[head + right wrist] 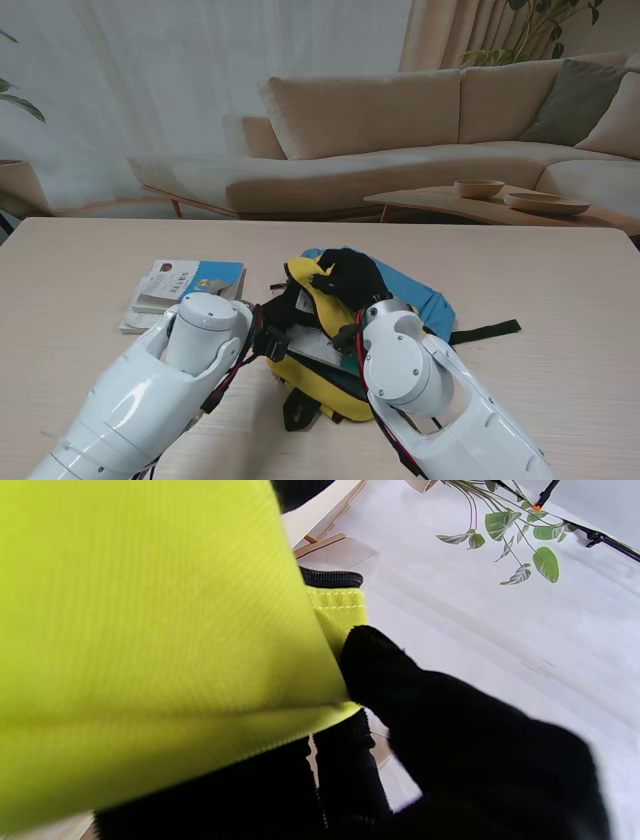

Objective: Pack books into the school bag then zip close the school bag

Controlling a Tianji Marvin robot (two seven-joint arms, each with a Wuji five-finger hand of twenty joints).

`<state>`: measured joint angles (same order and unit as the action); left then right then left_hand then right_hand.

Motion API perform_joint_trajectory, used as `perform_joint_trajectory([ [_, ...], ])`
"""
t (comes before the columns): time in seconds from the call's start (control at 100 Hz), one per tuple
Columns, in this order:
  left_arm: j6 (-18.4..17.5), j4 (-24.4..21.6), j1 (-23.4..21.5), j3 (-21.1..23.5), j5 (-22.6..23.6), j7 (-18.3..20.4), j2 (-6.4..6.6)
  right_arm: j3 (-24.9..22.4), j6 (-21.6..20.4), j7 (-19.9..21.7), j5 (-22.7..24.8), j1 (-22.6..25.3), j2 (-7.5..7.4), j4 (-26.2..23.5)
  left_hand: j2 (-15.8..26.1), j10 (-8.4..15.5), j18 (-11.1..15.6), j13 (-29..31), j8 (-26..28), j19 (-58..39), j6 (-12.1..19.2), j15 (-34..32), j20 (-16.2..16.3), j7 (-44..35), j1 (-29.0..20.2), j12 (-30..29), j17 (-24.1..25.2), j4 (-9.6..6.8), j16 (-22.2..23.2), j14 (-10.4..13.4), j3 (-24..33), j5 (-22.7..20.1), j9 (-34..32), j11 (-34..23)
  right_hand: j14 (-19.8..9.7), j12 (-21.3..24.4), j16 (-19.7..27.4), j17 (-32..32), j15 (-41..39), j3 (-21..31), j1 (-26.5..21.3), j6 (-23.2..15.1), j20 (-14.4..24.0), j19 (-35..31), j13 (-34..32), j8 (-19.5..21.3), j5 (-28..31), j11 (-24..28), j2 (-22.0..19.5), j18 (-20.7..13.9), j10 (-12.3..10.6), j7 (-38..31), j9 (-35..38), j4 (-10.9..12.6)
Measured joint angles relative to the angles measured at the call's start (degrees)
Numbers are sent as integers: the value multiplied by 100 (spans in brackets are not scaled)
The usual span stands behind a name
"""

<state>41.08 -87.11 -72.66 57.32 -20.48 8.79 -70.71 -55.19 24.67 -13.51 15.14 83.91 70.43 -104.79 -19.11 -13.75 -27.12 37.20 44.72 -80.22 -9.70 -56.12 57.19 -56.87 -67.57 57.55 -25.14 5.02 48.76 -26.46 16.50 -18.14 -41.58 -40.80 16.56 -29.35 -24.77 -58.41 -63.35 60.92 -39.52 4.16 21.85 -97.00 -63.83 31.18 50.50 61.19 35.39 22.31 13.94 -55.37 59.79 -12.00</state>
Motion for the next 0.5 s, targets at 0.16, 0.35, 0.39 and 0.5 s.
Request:
perform_joint_trajectory([
  [0.16,-2,139,84,-46,-131,-37,-13,-2,2,4,-22,0,0,0,72,-69,-26,201,2,-62,0,-46,4,0,-1,-121,-198,0,0,-1,-6,-55,-1,-87,1,-13,0,0,-1,0,0,0,0,0,0,0,0,0,0,5,0,0,0,0],
  [0.35,-127,609,313,-113,-601,-332,-191,-15,1,37,-53,7,-4,-15,122,-131,-30,204,350,-74,-1,-61,4,0,-1,-186,-217,7,1,-1,33,-59,-1,-187,2,-19,38,0,-1,0,0,0,0,0,0,0,0,1,0,7,0,0,0,0],
  [0.39,-224,670,349,-155,-582,-349,-211,-19,0,57,-53,7,-6,-17,122,-132,-30,204,370,-75,-1,-61,4,0,-1,-186,-222,9,1,-1,52,-59,-1,-196,2,-23,49,0,-1,0,0,0,0,0,0,0,0,1,0,7,0,0,0,0],
  [0.5,-308,805,446,-240,-573,-437,-282,-32,2,85,-95,9,-8,-32,122,-134,-31,204,454,-81,-1,-64,4,0,-1,-186,-227,10,1,-1,63,-59,-1,-221,3,-25,51,0,-1,0,0,0,0,0,0,0,0,1,0,7,1,0,0,0],
])
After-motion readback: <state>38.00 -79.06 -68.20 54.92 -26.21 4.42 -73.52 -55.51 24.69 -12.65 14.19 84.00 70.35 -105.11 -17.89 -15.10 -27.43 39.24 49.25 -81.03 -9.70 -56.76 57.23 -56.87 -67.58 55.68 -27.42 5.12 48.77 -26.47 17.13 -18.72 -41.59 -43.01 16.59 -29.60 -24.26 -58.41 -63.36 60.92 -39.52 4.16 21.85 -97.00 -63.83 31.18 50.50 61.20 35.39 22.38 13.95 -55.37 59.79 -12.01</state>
